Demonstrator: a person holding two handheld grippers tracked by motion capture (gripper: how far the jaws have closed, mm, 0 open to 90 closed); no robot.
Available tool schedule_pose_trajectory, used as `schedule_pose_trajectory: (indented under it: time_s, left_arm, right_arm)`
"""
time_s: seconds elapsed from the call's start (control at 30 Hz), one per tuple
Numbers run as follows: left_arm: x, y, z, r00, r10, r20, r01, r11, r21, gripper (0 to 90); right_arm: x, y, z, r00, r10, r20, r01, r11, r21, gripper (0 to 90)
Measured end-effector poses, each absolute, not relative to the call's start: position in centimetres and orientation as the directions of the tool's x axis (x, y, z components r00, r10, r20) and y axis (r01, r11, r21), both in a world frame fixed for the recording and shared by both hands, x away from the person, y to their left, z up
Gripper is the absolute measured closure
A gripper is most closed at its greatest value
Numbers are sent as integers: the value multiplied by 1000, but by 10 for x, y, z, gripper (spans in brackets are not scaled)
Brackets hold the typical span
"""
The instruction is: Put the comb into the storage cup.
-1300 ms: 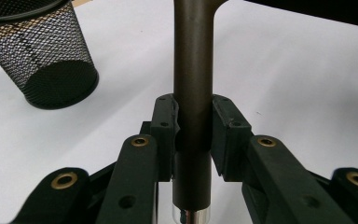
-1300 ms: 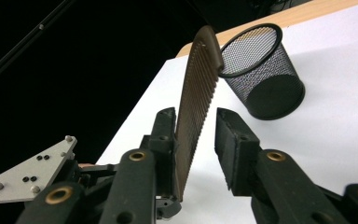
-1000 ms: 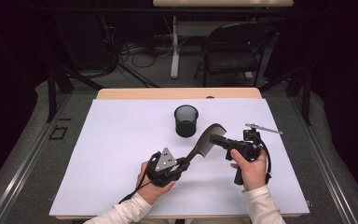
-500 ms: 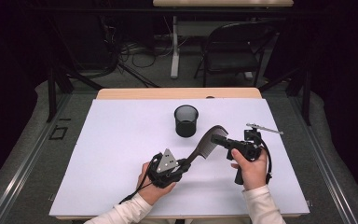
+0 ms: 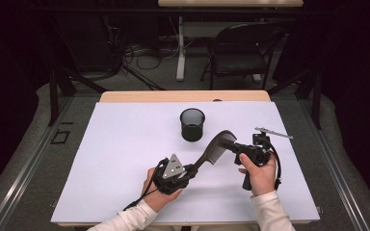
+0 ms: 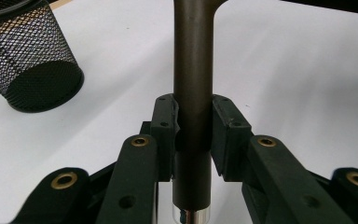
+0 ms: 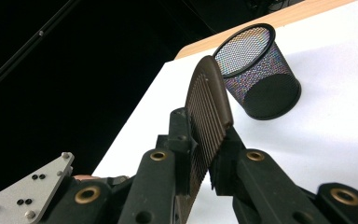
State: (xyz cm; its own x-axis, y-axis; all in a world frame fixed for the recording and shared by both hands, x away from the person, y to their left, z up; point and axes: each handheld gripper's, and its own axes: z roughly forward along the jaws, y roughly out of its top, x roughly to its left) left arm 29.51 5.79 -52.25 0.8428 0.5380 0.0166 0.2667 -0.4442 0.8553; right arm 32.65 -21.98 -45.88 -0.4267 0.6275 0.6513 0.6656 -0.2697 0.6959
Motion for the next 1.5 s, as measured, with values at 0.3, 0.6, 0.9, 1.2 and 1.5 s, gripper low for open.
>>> schedule_pose_trajectory:
  time_s: [0.3,0.6,0.9,1.2,1.5]
  left_arm:
    - [295,58,-523,844,537,14,268,-444,855,729]
    - [295,58,-523,844,536,13,268,-443,856,729]
    - [295,57,-523,844,537,13,269,-442,856,728]
    - [295,57,-524,842,539,15,266,-440,858,728]
    - [295,58,-524,844,536,13,265,-438,859,727]
  right_arm:
    - [327,-221,-460,-423,619,662,670,-278,688,840]
    - [328,-222,-461,-424,603,676,677,-285,679,858]
    - [329,-223,-463,-422,581,696,685,-298,665,867]
    - [329,-223,-463,-421,570,706,688,-306,658,868]
    - [329,-223,-464,-419,562,713,691,-312,653,869]
